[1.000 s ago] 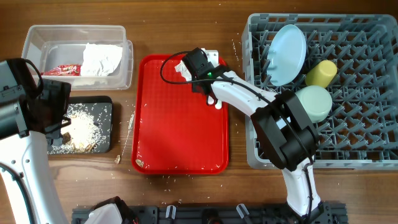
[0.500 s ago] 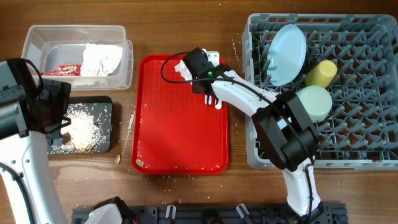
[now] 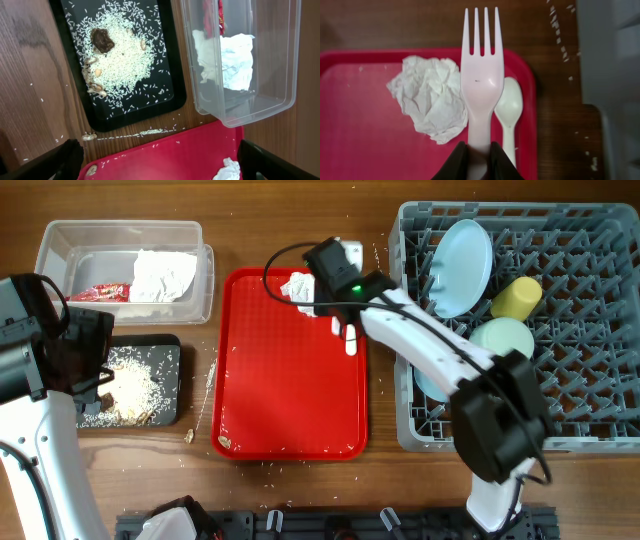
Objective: Sort waste into correct bins and load items into the dishwasher rack
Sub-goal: 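Carry the fork to the rack and insert it upright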
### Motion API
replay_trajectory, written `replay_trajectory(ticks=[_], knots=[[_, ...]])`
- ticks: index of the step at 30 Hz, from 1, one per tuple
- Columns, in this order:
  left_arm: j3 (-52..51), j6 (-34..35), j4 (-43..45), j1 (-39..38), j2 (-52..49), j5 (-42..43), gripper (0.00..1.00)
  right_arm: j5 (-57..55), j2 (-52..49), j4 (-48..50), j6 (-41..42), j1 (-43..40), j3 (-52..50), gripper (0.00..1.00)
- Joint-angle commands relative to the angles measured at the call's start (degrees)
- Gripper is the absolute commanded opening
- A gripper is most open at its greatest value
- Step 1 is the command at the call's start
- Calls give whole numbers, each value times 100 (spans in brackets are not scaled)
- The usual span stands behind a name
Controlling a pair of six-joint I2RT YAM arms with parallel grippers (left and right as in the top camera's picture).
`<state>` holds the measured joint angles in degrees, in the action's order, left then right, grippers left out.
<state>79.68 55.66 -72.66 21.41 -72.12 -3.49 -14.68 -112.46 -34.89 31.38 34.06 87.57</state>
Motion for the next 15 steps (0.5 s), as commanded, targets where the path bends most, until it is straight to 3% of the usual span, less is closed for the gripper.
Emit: replay_trajectory(ticks=[1,8,15], knots=[[70,31,0,24,11,2,100,-431,481,-151,-221,-332,20,11],[70,31,0,24,11,2,100,-387,656,-286,-1106,-1375,17,9],[70,31,-2,24,11,2,100,1084,649,-245,-2124,-2190,15,11]])
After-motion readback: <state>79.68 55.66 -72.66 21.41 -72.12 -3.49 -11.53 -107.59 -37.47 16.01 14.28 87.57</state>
